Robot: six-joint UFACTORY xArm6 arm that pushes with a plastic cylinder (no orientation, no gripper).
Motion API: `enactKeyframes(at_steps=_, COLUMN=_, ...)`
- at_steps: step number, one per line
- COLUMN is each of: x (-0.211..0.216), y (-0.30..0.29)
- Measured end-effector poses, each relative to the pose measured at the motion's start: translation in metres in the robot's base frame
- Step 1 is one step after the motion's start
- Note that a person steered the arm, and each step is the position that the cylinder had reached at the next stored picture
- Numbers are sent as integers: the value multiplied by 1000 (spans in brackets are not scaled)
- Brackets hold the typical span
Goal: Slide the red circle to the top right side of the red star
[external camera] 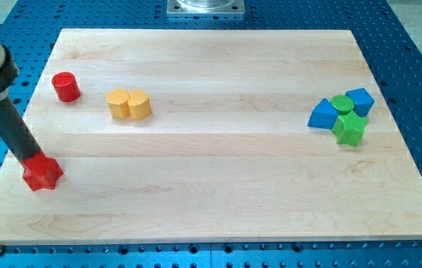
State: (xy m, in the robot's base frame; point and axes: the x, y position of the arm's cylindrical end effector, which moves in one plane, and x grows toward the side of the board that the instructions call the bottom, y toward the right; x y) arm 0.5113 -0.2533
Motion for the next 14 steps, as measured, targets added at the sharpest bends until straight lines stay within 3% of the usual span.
enactKeyframes(at_steps=2, x=2, y=-4)
enactKeyframes(at_steps=4, x=-54, y=-1)
enactKeyframes(at_steps=5, x=-119, y=1)
enactKeyframes(at_steps=6, x=-132, y=-43)
enactKeyframes(at_steps=7, x=-159, y=-49)
enactKeyframes(at_steps=8, x=-206, y=-27)
enactKeyframes(at_steps=9, x=-189, y=27)
enactKeyframes(at_steps=10, x=-162, y=-6)
enactKeyframes(at_steps=11, x=-180, y=-5)
enactKeyframes(at_steps=12, x=-111, y=3)
enactKeyframes(at_steps=13, x=-79, y=3)
enactKeyframes(at_steps=14, x=-116, y=3)
